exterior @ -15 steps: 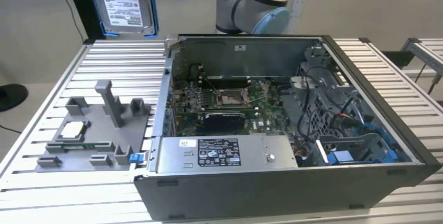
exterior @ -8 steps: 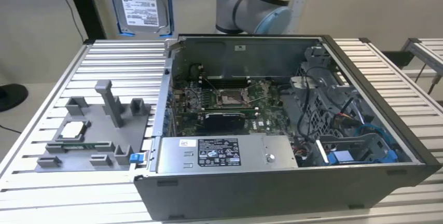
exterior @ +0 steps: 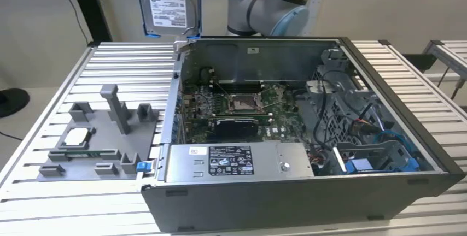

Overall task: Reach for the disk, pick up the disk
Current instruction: 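Pick up the disk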

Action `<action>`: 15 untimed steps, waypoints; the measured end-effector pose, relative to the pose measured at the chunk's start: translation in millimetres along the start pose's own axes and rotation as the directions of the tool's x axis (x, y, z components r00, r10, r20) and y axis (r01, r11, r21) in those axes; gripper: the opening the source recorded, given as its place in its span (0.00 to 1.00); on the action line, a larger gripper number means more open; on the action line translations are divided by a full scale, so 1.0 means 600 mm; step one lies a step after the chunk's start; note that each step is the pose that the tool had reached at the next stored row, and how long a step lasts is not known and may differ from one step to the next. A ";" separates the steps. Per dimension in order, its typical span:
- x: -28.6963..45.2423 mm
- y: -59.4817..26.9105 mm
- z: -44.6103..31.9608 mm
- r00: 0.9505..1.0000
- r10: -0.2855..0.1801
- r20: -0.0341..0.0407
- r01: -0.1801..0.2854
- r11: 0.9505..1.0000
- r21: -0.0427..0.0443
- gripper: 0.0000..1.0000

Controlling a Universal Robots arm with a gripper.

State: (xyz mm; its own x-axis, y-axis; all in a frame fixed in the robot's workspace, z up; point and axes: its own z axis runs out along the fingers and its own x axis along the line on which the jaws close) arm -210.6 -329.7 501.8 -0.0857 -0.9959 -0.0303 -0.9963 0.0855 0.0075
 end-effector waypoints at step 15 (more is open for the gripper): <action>-0.010 -0.113 -0.001 1.000 0.000 0.000 0.000 1.000 0.000 0.00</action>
State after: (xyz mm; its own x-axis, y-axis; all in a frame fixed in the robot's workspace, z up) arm -142.7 -329.7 501.8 -0.0856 -0.9959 -0.0302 -0.9963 0.0854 0.0077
